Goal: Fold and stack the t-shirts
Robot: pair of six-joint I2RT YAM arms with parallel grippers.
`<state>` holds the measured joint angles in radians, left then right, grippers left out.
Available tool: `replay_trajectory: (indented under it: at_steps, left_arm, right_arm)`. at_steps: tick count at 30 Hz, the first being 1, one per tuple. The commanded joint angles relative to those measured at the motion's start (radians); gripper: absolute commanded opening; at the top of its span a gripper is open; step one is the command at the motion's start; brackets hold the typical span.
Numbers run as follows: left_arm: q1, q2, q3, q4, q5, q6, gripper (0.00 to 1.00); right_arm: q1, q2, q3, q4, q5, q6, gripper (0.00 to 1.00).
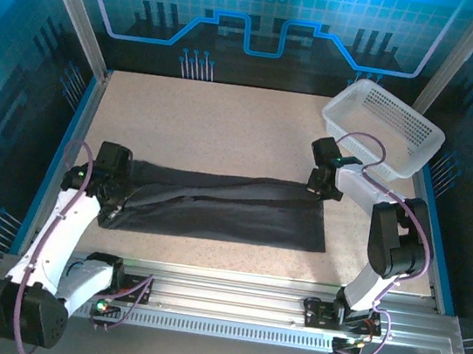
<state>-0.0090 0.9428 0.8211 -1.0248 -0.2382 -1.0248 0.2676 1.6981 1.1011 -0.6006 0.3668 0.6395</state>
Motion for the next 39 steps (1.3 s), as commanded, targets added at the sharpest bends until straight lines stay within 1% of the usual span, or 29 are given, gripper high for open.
replay_trajectory:
  at_steps: [1, 3, 4, 5, 7, 11, 15, 21, 24, 26, 30, 33, 35, 39]
  left_arm:
    - [-0.005, -0.011, -0.042, -0.043, 0.031, -0.037, 0.00]
    - [-0.009, 0.001, -0.057, -0.047, 0.039, -0.043, 0.00]
    - [-0.009, 0.009, -0.066, -0.047, 0.037, -0.043, 0.00]
    - [-0.009, 0.017, -0.073, -0.047, 0.033, -0.043, 0.00]
    - [-0.009, 0.037, -0.085, -0.043, 0.021, -0.037, 0.00]
    - [-0.009, 0.060, -0.097, -0.021, 0.010, -0.032, 0.00]
    - [-0.009, 0.077, -0.096, -0.016, -0.014, -0.036, 0.00]
    - [-0.010, 0.105, -0.106, -0.006, -0.026, -0.032, 0.00]
    - [-0.010, 0.112, -0.113, 0.001, -0.032, -0.030, 0.00]
    - [-0.011, 0.115, -0.115, -0.001, -0.039, -0.026, 0.02]
    - [-0.011, 0.118, -0.119, -0.010, -0.067, -0.024, 0.04]
    - [-0.011, 0.132, -0.125, 0.010, -0.074, -0.015, 0.04]
    - [-0.011, 0.153, -0.128, 0.028, -0.069, -0.011, 0.04]
    - [-0.012, 0.199, -0.109, 0.035, -0.048, -0.007, 0.08]
  right_arm:
    - [0.001, -0.026, 0.006, -0.042, 0.033, 0.025, 0.01]
    - [0.001, -0.034, -0.007, -0.066, 0.045, 0.048, 0.06]
    - [-0.001, -0.043, -0.019, -0.077, 0.054, 0.068, 0.10]
    - [-0.002, -0.055, -0.031, -0.083, 0.056, 0.084, 0.14]
    - [-0.005, -0.084, -0.054, -0.091, 0.054, 0.116, 0.24]
    - [-0.005, -0.121, -0.056, -0.108, 0.047, 0.157, 0.26]
    - [0.007, -0.086, -0.005, -0.112, 0.008, 0.161, 0.27]
    - [0.024, 0.002, 0.052, -0.109, -0.090, 0.196, 0.26]
    - [0.015, 0.055, 0.051, -0.129, -0.142, 0.214, 0.21]
    - [0.006, 0.075, 0.033, -0.144, -0.176, 0.225, 0.17]
    - [-0.002, 0.043, -0.046, -0.125, -0.204, 0.226, 0.11]
    - [-0.021, 0.036, -0.082, -0.107, -0.208, 0.209, 0.04]
    - [-0.032, 0.045, -0.083, -0.103, -0.203, 0.187, 0.01]
    - [-0.029, 0.035, -0.042, -0.133, -0.138, 0.143, 0.01]
